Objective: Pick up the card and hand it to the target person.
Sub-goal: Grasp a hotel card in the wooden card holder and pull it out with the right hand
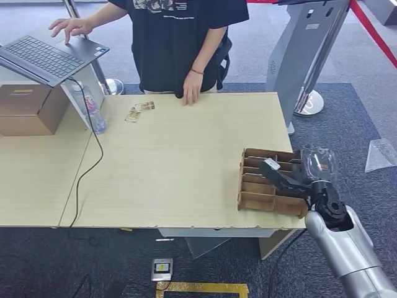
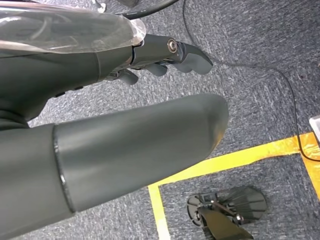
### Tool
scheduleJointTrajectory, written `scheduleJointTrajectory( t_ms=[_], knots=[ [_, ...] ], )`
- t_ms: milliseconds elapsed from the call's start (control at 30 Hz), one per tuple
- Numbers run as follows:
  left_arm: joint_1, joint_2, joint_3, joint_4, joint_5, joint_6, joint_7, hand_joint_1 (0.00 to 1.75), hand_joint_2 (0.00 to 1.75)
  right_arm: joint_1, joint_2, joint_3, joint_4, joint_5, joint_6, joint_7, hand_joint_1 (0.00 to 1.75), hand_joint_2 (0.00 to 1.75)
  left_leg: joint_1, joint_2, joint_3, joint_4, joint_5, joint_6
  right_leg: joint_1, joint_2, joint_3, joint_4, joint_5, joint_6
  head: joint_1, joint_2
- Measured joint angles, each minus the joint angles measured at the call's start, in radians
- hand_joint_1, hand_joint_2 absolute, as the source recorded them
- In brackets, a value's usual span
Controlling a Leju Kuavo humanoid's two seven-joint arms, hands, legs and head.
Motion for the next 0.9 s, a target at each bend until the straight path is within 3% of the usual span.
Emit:
scheduleJointTrajectory(
  t_ms=[100, 233, 267, 900],
  knots=[
    [0.000, -0.001, 0.000, 0.000, 0.003, 0.000, 0.001, 0.00, 0.00, -0.004, 0.003, 0.009, -0.005, 0.000, 0.003, 0.004, 1.06, 1.75, 0.000, 0.000, 0.000, 0.000, 0.000, 0.000, 0.000, 0.000, 0.000, 0.000, 0.000, 0.000, 0.000, 0.000],
    [0.000, -0.002, 0.000, 0.000, 0.005, 0.000, 0.003, 0.00, 0.00, -0.010, 0.005, 0.021, -0.008, 0.000, 0.004, 0.008, 1.70, 1.75, 0.000, 0.000, 0.000, 0.000, 0.000, 0.000, 0.000, 0.000, 0.000, 0.000, 0.000, 0.000, 0.000, 0.000],
    [0.001, -0.003, 0.000, 0.000, 0.005, 0.000, 0.003, 0.00, 0.00, -0.011, 0.005, 0.023, -0.008, 0.000, 0.004, 0.010, 1.75, 1.75, 0.000, 0.000, 0.000, 0.000, 0.000, 0.000, 0.000, 0.000, 0.000, 0.000, 0.000, 0.000, 0.000, 0.000],
    [0.001, -0.002, 0.000, 0.000, 0.003, -0.011, 0.004, 0.00, 0.00, -0.022, 0.005, 0.045, -0.028, -0.028, 0.024, -0.001, 1.75, 1.75, 0.000, 0.000, 0.000, 0.000, 0.000, 0.000, 0.000, 0.000, 0.000, 0.000, 0.000, 0.000, 0.000, 0.000]
  ],
)
